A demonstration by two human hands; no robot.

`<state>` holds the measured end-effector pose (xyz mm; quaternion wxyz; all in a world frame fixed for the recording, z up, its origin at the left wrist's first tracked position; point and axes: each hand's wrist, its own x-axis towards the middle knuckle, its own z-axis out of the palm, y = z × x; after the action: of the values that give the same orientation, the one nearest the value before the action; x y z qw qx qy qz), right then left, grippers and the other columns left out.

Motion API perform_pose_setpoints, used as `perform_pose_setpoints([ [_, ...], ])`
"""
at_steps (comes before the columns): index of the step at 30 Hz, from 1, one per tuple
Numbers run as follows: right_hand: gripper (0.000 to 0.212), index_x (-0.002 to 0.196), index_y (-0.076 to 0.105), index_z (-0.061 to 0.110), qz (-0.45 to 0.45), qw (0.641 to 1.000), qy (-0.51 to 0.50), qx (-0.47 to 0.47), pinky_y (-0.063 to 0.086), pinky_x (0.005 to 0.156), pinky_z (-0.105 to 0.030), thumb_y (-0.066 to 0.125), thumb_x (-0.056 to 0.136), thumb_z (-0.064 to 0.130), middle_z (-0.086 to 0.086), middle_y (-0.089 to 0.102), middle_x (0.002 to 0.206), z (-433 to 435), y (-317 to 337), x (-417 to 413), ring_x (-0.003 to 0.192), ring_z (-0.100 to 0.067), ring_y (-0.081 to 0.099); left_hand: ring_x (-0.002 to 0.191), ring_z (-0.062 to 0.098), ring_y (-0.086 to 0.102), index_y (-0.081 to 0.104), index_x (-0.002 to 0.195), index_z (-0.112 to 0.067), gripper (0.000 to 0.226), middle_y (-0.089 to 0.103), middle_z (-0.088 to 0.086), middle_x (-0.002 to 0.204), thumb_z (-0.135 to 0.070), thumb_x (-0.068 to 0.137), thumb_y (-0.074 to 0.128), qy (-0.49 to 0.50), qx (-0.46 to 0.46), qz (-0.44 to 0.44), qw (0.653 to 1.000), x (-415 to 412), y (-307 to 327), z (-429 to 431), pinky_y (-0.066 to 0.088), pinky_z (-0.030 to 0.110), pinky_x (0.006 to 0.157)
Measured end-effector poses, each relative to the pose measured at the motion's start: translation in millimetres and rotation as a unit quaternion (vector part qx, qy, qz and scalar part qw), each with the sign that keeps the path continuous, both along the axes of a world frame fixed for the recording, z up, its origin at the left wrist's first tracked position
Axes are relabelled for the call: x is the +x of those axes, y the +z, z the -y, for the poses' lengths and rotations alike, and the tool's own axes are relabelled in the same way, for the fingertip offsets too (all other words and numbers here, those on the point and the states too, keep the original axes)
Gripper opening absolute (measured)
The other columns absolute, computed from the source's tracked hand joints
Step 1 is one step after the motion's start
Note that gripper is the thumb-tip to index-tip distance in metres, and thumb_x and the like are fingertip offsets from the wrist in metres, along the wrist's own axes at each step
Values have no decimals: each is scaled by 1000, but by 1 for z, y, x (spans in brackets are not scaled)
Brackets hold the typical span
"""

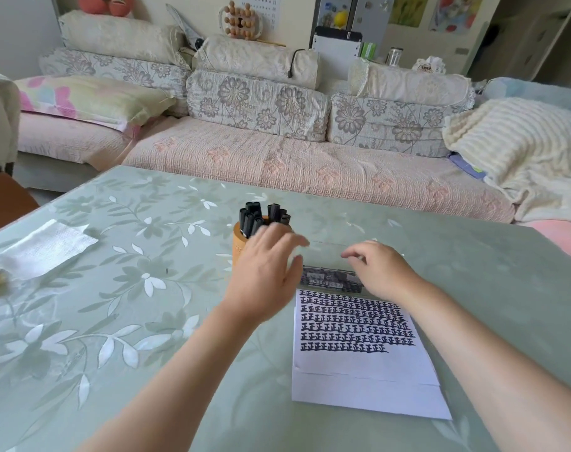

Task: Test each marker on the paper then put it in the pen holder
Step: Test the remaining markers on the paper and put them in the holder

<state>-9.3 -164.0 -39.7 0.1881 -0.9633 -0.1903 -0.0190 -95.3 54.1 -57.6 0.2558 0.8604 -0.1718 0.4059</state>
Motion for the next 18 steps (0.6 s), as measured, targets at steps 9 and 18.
perform_pose_setpoints([
  [9, 40, 69, 45, 30, -50, 990, 10, -134, 44, 78, -36, 31, 103, 45, 1, 55, 85, 36, -10, -3, 90, -25, 57, 93, 16, 54, 63, 111, -22, 22, 58, -6, 100, -22, 91, 55, -1, 65, -190, 980, -6, -60, 17, 47, 29, 79],
  [18, 24, 94, 44, 20, -50, 990, 47, -125, 41, 90, -42, 32, 104, 39, -1, 46, 101, 36, -12, 11, 104, -26, 51, 96, 17, 51, 63, 112, -23, 40, 58, -8, 107, -36, 89, 33, 28, 104, -229, 967, 0, -69, 18, 49, 35, 84],
])
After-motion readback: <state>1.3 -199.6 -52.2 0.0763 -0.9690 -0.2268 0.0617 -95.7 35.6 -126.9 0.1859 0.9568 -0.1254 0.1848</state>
